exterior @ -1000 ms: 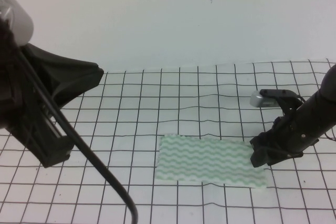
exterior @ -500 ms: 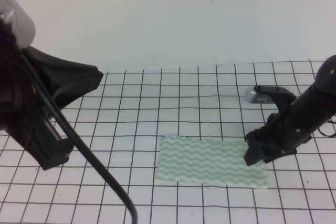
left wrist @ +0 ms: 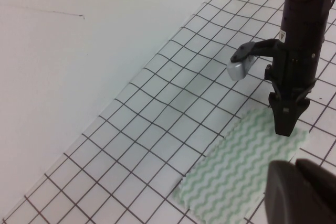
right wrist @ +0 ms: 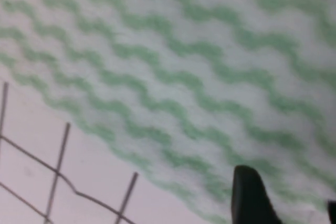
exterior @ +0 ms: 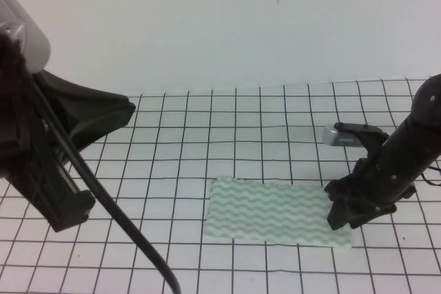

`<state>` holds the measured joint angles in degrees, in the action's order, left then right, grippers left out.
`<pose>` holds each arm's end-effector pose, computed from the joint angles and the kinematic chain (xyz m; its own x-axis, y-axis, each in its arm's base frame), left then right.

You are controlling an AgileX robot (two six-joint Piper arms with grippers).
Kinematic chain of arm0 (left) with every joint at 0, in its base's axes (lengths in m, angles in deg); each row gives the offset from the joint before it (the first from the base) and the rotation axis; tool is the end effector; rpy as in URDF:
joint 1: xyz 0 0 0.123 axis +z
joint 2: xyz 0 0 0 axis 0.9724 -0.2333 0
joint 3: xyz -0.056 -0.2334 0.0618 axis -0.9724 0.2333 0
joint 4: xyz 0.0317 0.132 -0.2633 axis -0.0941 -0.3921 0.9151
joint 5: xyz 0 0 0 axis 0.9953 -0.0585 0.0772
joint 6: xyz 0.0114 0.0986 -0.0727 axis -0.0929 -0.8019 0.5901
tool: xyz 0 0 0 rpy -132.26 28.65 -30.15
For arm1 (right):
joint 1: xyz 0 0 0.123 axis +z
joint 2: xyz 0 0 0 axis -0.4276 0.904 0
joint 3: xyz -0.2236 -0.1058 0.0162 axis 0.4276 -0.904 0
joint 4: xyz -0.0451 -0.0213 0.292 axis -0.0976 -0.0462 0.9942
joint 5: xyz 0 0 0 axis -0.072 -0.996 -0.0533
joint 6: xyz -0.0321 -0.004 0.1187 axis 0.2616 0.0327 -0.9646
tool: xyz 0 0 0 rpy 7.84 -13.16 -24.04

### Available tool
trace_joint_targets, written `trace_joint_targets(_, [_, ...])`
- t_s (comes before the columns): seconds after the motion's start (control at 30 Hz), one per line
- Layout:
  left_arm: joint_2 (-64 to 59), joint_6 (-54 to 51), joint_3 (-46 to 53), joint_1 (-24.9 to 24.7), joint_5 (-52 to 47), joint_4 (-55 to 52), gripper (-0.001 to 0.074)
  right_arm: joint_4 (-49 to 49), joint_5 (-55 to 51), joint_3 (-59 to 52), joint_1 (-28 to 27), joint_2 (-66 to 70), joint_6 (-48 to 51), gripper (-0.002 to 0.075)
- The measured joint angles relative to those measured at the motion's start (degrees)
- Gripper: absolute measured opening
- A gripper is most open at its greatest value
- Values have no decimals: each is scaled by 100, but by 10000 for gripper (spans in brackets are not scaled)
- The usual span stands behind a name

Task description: Fold towel

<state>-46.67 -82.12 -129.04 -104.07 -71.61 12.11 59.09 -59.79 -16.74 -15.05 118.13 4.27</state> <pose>0.2235 -0.1527 0.3935 -0.1453 0.3803 -0.9134 0.7285 0.6658 0.1613 0.3686 0.1141 0.0494 -0.9686 -0.2240 -0.1078 -0.2483 0.8945 0.3718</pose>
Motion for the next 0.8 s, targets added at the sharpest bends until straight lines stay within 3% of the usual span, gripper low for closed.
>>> trace_joint_targets(0.17, [0, 0, 0, 0, -3, 0, -1, -274, 179, 0, 24, 0, -230, 311])
trace_joint_targets(0.33, [0, 0, 0, 0, -13, 0, -1, -29, 204, 0, 96, 0, -230, 210])
trace_joint_targets(0.67, [0, -8, 0, 0, -49, 0, -1, -27, 408, 0, 254, 0, -253, 203])
trace_joint_targets(0.8, [0, -8, 0, 0, -60, 0, -1, -27, 400, 0, 254, 0, -291, 62])
